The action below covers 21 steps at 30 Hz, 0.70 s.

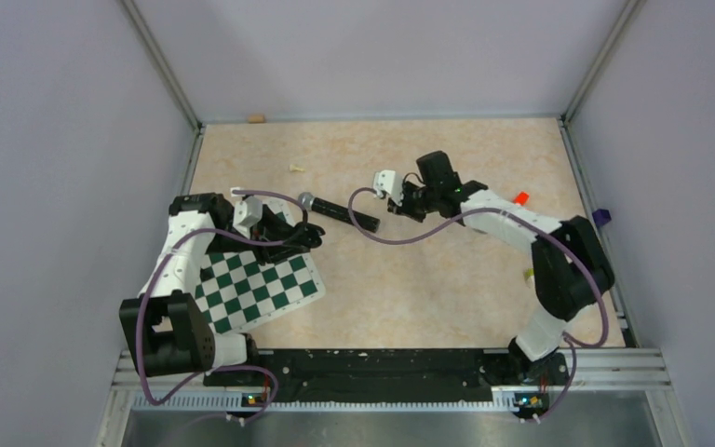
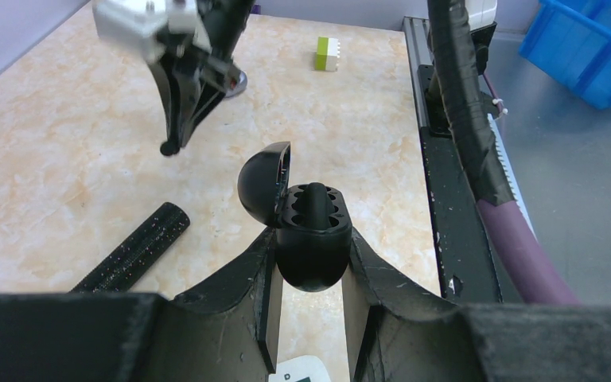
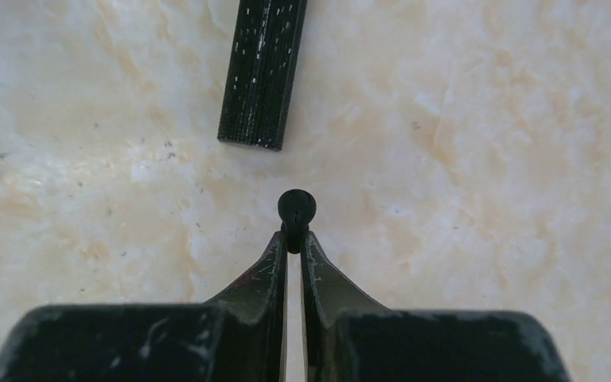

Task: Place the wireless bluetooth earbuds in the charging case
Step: Pick up the right earbud from the center of the board, then insert the right earbud into the right side groove of the charging case.

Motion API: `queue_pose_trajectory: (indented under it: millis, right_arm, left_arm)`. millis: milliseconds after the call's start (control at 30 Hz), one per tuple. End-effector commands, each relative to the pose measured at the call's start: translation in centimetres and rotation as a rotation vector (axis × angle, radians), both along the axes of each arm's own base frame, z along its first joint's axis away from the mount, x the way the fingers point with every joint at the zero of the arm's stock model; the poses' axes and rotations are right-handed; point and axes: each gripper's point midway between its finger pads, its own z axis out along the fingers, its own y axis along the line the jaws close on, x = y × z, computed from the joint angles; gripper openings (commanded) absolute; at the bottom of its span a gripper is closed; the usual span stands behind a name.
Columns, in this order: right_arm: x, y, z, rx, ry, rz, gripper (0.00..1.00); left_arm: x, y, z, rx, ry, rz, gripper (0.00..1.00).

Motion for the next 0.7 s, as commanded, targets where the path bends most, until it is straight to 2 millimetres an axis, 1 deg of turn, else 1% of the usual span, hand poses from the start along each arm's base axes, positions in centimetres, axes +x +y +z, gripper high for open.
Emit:
queue_pose_trajectory:
  millis: [0,67,233,267,400,533,667]
  right_arm:
    - [-2.2,1.0,8.2,0.171,-0.036,0.028,0.03]
    - [-3.7,1.0,10.1,0.211,-0.016,0.044,0.02]
    - [-8.3,1.1,15.1,0.333,0.053,0.116,0.01]
    - [-9.1,1.1,16.1,0.355,0.056,0.132,0.01]
    - [-11.8,0.8,19.7,0.431,0.05,0.181,0.01]
    - [-13.9,0.4,22.0,0.475,0.052,0.217,0.01]
    - [-15.6,0.4,23.3,0.514,0.076,0.247,0.01]
  left_arm:
    - [-0.3,-0.7,1.6,-0.085,0.008,0.005,0.0]
    - [-0.6,-1.1,1.4,-0.07,0.003,-0.019,0.0]
    - [-1.3,-2.1,1.3,-0.022,-0.006,-0.097,0.0]
    - [-1.6,-2.5,1.2,-0.009,-0.001,-0.127,0.0]
    - [-1.7,-3.4,1.0,0.055,0.028,-0.201,0.0]
    - [-0.9,-3.6,1.1,0.133,0.066,-0.232,0.0]
    - [0.8,-3.9,1.2,0.177,0.118,-0.205,0.0]
